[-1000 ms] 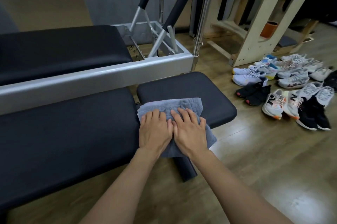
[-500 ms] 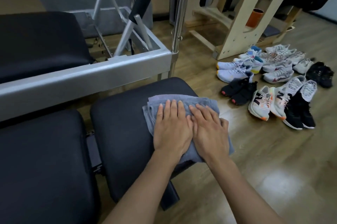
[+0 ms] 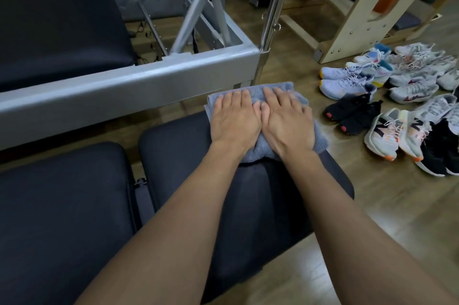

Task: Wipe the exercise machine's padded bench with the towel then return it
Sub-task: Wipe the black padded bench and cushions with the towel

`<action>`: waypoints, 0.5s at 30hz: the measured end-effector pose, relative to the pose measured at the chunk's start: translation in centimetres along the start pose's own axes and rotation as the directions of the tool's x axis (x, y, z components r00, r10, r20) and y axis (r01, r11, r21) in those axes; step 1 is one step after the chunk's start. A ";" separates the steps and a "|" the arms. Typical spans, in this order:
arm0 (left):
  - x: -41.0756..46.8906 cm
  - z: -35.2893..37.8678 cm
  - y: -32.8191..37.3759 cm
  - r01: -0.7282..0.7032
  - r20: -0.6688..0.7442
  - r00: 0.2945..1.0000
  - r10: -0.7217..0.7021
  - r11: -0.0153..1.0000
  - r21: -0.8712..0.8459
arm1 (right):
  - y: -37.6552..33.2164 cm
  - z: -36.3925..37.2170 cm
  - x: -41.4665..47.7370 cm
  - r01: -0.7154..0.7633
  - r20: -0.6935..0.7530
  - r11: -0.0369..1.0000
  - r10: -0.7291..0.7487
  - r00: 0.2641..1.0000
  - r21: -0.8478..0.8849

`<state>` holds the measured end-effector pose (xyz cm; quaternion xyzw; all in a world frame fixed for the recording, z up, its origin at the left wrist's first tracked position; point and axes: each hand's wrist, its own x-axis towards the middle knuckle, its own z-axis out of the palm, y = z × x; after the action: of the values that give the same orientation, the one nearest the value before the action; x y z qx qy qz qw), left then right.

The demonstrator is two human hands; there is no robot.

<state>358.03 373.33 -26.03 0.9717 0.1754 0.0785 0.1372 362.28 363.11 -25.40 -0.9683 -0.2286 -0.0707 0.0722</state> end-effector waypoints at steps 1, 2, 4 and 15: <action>-0.5 -0.5 -1.2 0.014 0.005 1.000 -0.015 1.000 0.020 | -1.2 0.1 -0.3 0.019 0.011 1.000 -0.019 1.000 0.003; -1.2 -1.0 -2.4 0.031 0.015 0.999 -0.031 0.999 0.040 | -2.5 0.2 -0.7 0.043 0.027 0.999 -0.043 0.999 0.016; -3.0 -2.2 -5.1 0.054 0.016 0.998 -0.056 0.995 0.087 | -5.4 0.4 -1.9 0.101 0.046 0.994 -0.103 0.994 0.042; -14.4 -4.3 -9.5 0.178 -0.017 0.984 -0.177 0.982 0.065 | -11.3 -1.0 -11.8 0.239 0.049 0.959 -0.249 0.967 0.155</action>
<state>340.81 377.69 -26.22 0.9558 0.2645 0.0655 0.1103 346.59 367.81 -25.20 -0.9264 -0.3533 -0.0293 0.1266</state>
